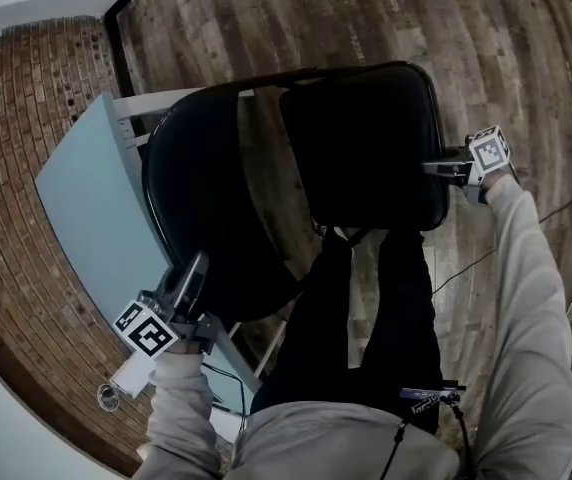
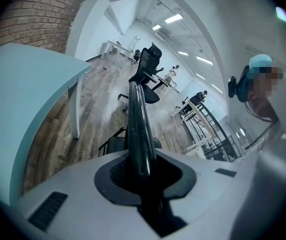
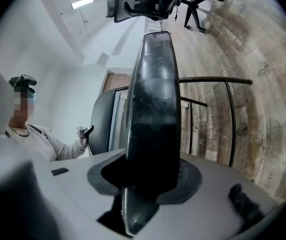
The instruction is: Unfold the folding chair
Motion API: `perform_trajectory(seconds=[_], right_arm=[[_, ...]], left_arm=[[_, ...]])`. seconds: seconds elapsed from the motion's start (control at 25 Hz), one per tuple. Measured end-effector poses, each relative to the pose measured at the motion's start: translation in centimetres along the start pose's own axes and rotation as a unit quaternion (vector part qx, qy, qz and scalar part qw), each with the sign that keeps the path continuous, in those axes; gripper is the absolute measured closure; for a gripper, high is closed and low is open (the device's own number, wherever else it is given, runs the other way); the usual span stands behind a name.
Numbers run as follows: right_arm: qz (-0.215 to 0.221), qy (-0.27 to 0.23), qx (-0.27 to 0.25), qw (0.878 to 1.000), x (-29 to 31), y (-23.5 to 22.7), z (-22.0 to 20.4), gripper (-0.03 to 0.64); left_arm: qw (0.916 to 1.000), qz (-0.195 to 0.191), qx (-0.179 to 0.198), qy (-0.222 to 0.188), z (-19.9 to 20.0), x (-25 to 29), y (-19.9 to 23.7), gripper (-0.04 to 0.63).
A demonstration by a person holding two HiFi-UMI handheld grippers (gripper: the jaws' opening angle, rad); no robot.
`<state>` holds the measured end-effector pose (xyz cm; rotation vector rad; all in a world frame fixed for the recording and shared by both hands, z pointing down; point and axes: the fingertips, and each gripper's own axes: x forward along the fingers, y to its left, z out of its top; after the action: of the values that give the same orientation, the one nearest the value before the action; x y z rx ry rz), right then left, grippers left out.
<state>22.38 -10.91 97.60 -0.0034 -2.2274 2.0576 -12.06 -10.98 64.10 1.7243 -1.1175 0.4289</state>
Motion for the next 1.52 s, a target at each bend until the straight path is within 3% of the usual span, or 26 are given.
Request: perform_trajectory(seconds=[0.4,0.6,0.8,1.08,1.2,1.28,1.36,1.48,1.52], right_arm=[[0.069,0.004,0.008,0.998,-3.5,-5.4,-0.6,0.456],[0.081,-0.002,0.012,0.997,-4.8,-8.0,-1.0,0.449],[0.087,-0.016,0.012,0.996,-5.2,-9.4,-0.8,0.445],[0.079,-0.032,0.02,0.996,-5.3,-9.5,-0.8,0.44],[0.056,-0.028,0.026,0.998,-5.2,-9.9,-0.8,0.427],[0.016,-0.03,0.02,0.999,-5.5,-10.3,-0.7,0.389],[-0.049,-0.033,0.014,0.998,-7.2,-11.3,-0.9,0.339],[-0.146,-0.049,0.011,0.988,-11.4,-11.5,-0.8,0.336],[-0.164,-0.059,0.0,0.985,-12.6,-10.7,-0.5,0.336]], left_arm=[[0.9994,-0.011,-0.032,0.005,-1.8,3.2,0.7,0.52],[0.9989,-0.008,-0.041,0.019,-2.6,4.7,0.5,0.52],[0.9981,-0.018,-0.059,0.003,-2.9,5.5,1.6,0.52],[0.9981,-0.034,-0.051,-0.002,-2.8,5.6,1.4,0.515],[0.9987,-0.028,-0.042,-0.006,-2.8,5.7,1.4,0.515],[0.9994,-0.024,-0.023,-0.007,-2.8,5.8,1.5,0.509],[0.9996,-0.026,-0.006,-0.007,-2.6,5.8,1.7,0.412],[0.9995,-0.023,0.007,-0.02,-1.7,4.2,2.2,0.312],[0.9995,-0.017,0.017,-0.02,-1.4,3.6,2.3,0.245]])
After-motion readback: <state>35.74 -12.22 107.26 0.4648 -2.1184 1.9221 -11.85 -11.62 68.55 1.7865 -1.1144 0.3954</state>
